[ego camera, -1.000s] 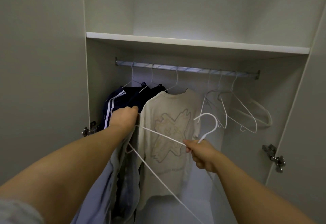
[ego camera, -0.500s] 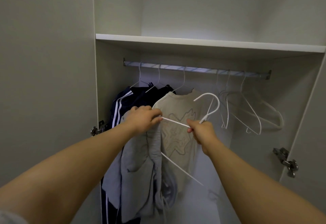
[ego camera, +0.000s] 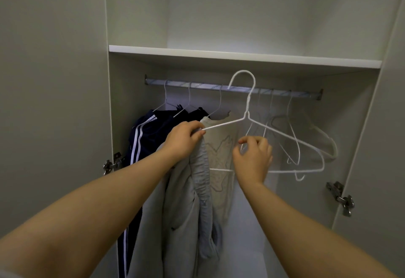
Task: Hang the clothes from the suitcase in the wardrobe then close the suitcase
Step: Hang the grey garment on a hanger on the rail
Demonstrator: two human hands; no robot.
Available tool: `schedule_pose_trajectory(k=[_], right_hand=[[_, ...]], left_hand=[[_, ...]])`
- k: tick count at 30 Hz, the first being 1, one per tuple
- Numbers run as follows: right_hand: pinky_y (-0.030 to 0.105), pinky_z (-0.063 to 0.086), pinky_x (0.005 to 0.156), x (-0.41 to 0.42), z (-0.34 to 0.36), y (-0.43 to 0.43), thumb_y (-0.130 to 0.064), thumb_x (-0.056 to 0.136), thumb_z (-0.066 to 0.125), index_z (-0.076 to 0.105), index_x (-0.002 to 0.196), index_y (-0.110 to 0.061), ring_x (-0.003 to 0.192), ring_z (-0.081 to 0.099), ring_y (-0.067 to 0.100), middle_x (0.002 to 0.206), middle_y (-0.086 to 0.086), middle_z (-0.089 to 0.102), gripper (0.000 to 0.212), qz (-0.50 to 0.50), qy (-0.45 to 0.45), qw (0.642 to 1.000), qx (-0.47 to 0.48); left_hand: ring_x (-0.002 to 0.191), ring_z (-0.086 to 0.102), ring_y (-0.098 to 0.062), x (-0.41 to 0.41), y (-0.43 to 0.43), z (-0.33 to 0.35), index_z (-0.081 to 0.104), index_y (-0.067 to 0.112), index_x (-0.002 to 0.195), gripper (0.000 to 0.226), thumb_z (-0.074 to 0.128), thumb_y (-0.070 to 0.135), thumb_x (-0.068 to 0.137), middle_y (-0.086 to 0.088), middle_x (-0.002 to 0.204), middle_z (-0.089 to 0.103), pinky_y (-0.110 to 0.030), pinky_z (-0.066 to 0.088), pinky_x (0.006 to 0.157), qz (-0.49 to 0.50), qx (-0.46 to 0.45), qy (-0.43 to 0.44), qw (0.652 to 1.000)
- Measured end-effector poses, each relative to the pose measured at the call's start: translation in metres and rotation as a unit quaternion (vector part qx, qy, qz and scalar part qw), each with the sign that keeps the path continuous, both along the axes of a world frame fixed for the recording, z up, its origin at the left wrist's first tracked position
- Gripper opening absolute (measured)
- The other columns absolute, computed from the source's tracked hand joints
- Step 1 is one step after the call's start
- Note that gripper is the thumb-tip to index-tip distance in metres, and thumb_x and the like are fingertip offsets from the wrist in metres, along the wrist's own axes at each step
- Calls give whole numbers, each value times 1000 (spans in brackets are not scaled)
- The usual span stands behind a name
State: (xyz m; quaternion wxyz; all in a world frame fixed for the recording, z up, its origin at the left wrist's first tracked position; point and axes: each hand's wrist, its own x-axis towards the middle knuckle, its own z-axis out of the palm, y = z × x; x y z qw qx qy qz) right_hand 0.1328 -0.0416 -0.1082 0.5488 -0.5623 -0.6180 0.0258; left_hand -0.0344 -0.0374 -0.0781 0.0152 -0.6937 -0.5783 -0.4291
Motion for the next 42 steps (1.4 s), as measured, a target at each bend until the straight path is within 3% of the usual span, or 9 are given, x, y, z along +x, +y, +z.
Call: schedule_pose_trajectory(k=[3, 7, 12, 14, 17, 21, 26, 32, 42], right_hand=[[28, 42, 81, -16, -5, -6, -15, 84, 66, 64, 104, -5, 87, 54, 18, 80, -4, 52, 22, 213, 45, 970, -110], [19, 41, 62, -32, -17, -9, -11, 85, 65, 66, 92, -10, 60, 47, 4, 63, -10, 51, 7, 280, -24, 947, -156], [24, 52, 81, -29, -40, -19, -3, 87, 63, 61, 118, 5, 94, 59, 18, 115, 18, 65, 32, 403, 29, 851, -336], [15, 51, 75, -19, -56, -22, -6, 87, 63, 59, 122, 2, 99, 58, 19, 123, 17, 62, 36, 395, -42, 820, -412], [26, 48, 94, -2, -83, -26, -15, 87, 64, 59, 127, -7, 112, 57, 19, 126, 7, 60, 41, 344, -221, 782, -469], [42, 26, 112, 11, -89, -22, -36, 91, 49, 52, 130, -26, 127, 45, 21, 135, 1, 53, 40, 217, -340, 819, -408], [55, 6, 114, 39, -66, -4, -35, 94, 39, 49, 130, -34, 135, 33, 24, 136, 1, 51, 38, 67, -432, 830, -347], [49, 12, 115, 63, -38, 7, -35, 96, 33, 48, 129, -43, 135, 34, 22, 135, -2, 53, 37, -13, -407, 869, -281], [33, 43, 92, 62, -10, 17, -21, 98, 37, 57, 119, -21, 116, 54, 30, 126, 12, 59, 29, -49, -349, 904, -241]], left_hand=[[97, 57, -25, 4, -4, 5, 64, 16, 108, 21, 52, 27, 95, -11, 101, 63, -31, 43, 80, 9, 12, -32, 999], [99, 57, -24, 2, -11, 9, 65, 16, 110, 22, 52, 26, 95, -9, 104, 64, -32, 45, 81, 24, 25, -36, 999], [102, 58, -21, -6, -23, 27, 65, 11, 114, 23, 51, 19, 96, -8, 108, 66, -19, 34, 73, 50, 79, -114, 989], [104, 59, -22, -14, -28, 42, 65, 11, 112, 23, 51, 18, 96, -8, 108, 67, -21, 35, 74, 64, 126, -99, 985], [104, 59, -25, -26, -33, 68, 65, 14, 114, 25, 50, 19, 96, -11, 109, 66, -29, 45, 88, 71, 177, -103, 976], [106, 56, -25, -40, -38, 84, 64, 16, 116, 25, 49, 19, 96, -13, 110, 63, -23, 39, 85, 74, 217, -74, 970], [97, 55, -31, -73, -44, 69, 66, 9, 114, 25, 52, 17, 95, -18, 97, 61, -19, 28, 73, 73, 210, 75, 972], [90, 62, -35, -115, -55, 42, 70, 3, 108, 32, 53, 20, 88, -23, 95, 63, -28, 40, 78, 88, 163, 165, 969], [50, 60, -26, -130, -62, 13, 75, 6, 87, 39, 44, 28, 86, -13, 68, 59, -21, 44, 47, 20, 121, 370, 921]])
